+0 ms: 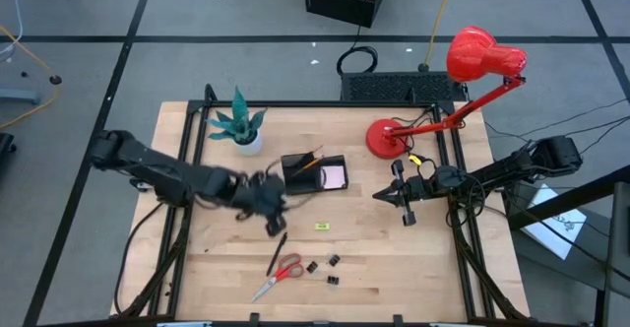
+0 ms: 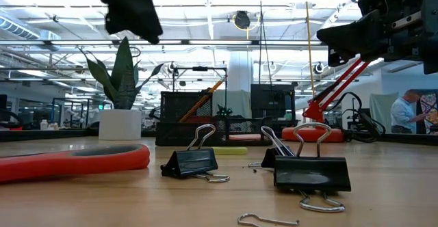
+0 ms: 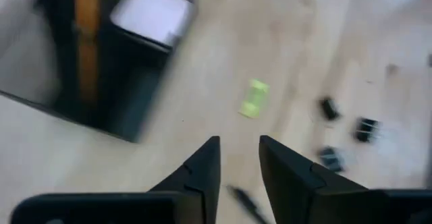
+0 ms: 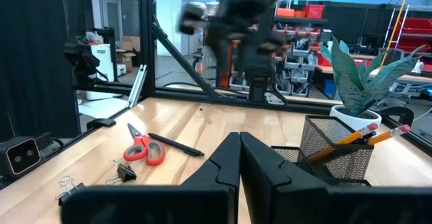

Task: Pick and place office supplies into organizer
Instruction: Put the black pen into the black desk organizer

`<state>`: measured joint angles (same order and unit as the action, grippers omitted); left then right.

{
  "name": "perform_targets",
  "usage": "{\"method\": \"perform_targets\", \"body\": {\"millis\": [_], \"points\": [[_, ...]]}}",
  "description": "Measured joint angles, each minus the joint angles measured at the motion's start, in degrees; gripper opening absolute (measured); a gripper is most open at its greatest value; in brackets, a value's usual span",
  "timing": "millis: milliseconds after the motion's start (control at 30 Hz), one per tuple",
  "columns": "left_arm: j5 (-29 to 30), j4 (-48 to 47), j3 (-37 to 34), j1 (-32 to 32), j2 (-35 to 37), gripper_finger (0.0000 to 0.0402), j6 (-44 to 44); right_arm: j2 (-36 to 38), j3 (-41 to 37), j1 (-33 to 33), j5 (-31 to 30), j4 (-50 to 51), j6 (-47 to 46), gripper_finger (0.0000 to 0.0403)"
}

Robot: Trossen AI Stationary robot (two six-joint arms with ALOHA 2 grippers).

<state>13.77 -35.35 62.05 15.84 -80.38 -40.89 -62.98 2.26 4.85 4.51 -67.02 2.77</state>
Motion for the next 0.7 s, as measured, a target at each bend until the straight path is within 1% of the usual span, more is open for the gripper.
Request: {"method": "perform_targets", "body": {"millis": [100,167,267,367,433,567,700], "points": [[2.0,-0.9,-0.1,4.5,-2.7,0.0105,-6.5,0.0,0.0,0.0,0.0,-0.6,-0.1,0.0004],[3.1,-0.7,0.0,6.6,-4.8,0.0115,-10.8,0.0,0.0,0.0,0.0,-0.6,-0.1,0.0004],[3.2,-1.4,0.0,8.3,-8.3,0.0145,-16.2,0.0,0.0,0.0,0.0,-0.5,-0.2,0.0004],[3.1,-1.2,0.0,8.6,-12.0,0.0179,-20.4,0.0,0.0,0.0,0.0,-0.7,-0.6,0.0004],[1.1,-0.8,0.0,8.4,-14.7,0.0198,-21.6,0.0,0.0,0.0,0.0,-0.4,-0.6,0.0004],[-5.2,-0.9,0.0,7.7,-19.7,0.0222,-22.9,0.0,0.0,0.0,0.0,-0.4,-0.5,0.0004],[-6.7,-0.5,0.0,7.1,-22.9,0.0229,-24.7,0.0,0.0,0.0,0.0,-0.4,-0.5,0.0004]]}}
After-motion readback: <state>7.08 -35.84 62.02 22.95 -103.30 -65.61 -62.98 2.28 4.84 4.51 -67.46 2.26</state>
